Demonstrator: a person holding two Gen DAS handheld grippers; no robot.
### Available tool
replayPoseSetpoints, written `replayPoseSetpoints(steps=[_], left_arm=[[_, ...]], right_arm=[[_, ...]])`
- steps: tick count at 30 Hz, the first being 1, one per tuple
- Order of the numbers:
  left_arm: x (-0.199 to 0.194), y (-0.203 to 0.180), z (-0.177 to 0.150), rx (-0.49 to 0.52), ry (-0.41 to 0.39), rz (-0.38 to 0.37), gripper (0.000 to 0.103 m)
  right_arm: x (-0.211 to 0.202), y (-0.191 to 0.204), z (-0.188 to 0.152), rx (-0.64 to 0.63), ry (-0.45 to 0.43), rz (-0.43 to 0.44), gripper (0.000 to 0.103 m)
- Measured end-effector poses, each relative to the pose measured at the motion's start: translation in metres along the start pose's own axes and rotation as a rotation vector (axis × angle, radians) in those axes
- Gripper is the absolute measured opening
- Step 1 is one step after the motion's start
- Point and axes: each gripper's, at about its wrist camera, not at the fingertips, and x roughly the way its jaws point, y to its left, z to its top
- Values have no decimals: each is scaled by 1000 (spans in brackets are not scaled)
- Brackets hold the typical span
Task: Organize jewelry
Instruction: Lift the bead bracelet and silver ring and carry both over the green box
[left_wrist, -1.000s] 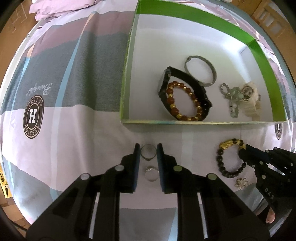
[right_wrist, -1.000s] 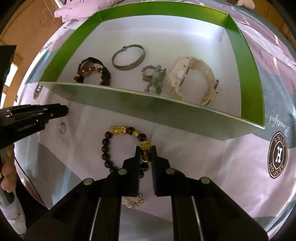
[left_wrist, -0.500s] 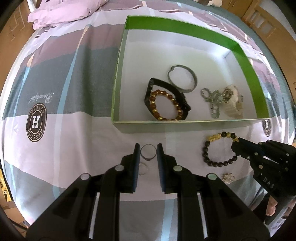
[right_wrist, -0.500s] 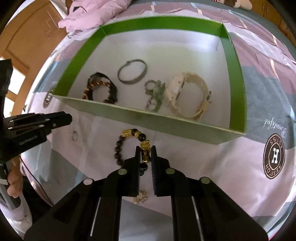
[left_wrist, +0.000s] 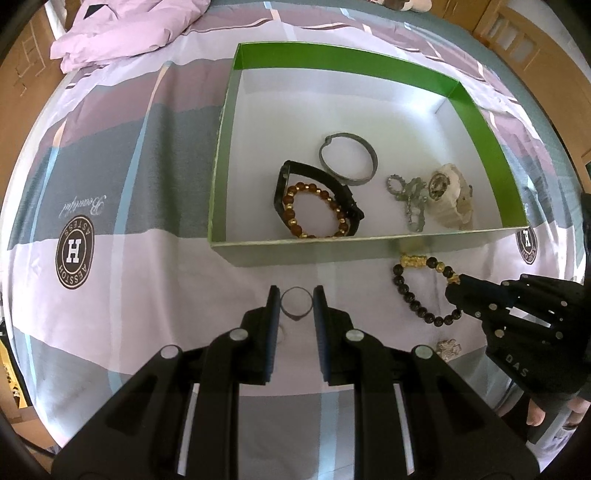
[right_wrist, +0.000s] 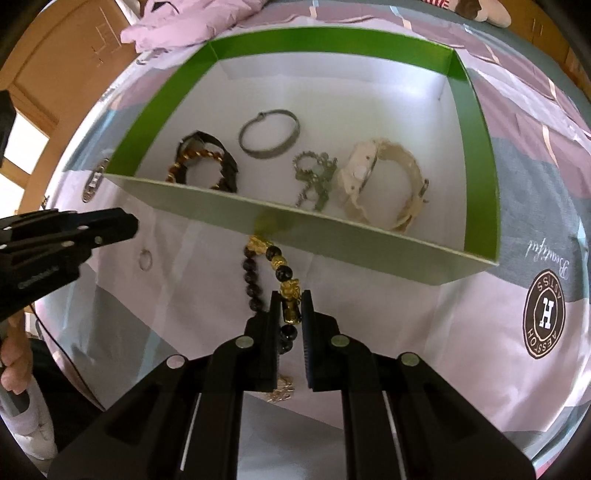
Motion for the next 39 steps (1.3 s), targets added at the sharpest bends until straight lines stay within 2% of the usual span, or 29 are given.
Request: replayPoseSetpoints(steps=[4,12,18,27,39], left_arm=[[-1,-1,1,3,-4,-2,18],[-17,-10,3,16,-43,-17,18],[-33,-16,4,28,-110,-25,18],[-47,-9,19,-8,-154,-36,18],[-32,3,39,-80,-153,-25,18]], right_arm=[[-7,-1,2,3,-19,19,11],[-47,6,2,-26,-123,77,10],[-87,3,2,-24,-296,170,10],[-114,-10,1,39,-498,227,11],[-89,-24,12,110,-475,159,11]])
